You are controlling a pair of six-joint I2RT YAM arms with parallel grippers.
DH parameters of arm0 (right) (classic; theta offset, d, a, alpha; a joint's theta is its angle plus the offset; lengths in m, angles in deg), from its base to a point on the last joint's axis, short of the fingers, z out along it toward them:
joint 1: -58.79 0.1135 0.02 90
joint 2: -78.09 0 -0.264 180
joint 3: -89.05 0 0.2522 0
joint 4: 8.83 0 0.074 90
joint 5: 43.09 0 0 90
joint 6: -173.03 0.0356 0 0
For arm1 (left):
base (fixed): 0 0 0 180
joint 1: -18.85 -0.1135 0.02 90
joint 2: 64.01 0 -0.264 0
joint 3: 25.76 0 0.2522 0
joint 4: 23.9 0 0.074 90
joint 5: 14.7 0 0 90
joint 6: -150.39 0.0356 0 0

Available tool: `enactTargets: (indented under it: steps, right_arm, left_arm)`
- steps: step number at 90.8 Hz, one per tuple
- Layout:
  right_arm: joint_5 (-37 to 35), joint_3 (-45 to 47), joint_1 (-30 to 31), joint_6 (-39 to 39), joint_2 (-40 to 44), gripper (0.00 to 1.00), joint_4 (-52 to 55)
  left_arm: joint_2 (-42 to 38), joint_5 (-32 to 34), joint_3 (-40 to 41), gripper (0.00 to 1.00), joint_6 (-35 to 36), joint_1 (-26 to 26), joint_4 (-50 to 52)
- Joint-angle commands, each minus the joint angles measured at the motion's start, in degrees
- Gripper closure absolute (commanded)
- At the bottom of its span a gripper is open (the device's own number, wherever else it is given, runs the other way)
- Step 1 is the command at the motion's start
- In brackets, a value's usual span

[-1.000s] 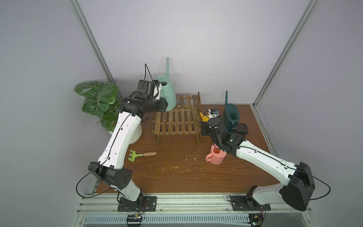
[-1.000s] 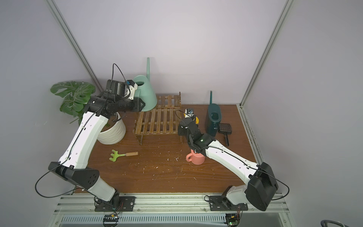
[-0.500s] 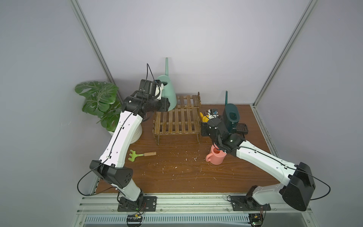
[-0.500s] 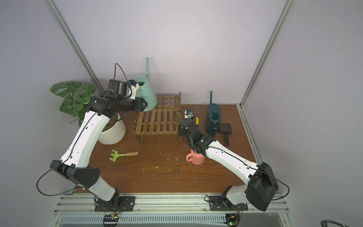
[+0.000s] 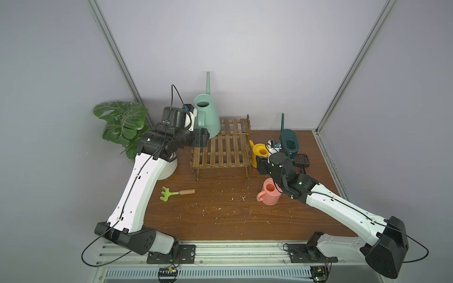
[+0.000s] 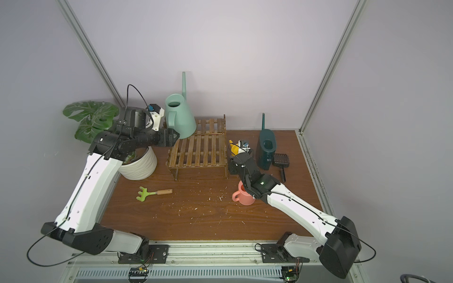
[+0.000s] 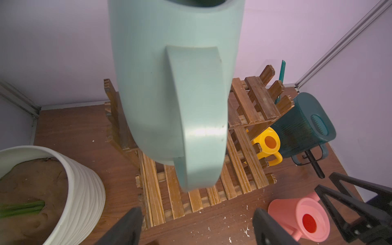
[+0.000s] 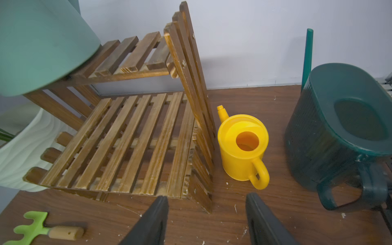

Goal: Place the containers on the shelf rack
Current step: 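Place the container on the shelf, then pick up a container from the center of the board.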

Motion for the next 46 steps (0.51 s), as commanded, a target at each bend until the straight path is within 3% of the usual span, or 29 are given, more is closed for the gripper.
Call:
enactTargets:
  steps: [1,16,28,46]
  right_arm:
    - [-0.1,1.9,-0.2,-1.3,2.8,0.36,1.8]
    - [0.3,4.8,-0.4,-1.2,6.1,0.31,4.2]
    - [1.5,7.7,-0.3,-0.6,9.5,0.28,5.7]
    - [1.2,12.5,-0.3,-0.4,15.8,0.01,6.8]
  left_arm:
    - [-2.9,1.5,2.1,0.12,0.5,0.0,-0.7]
    - [-8.7,3.4,7.9,0.00,0.3,-0.1,-1.0]
    - [-13.0,4.3,12.5,0.04,0.7,-0.1,-1.1]
    - [-19.5,3.9,20.1,0.04,-1.4,-0.2,-2.3]
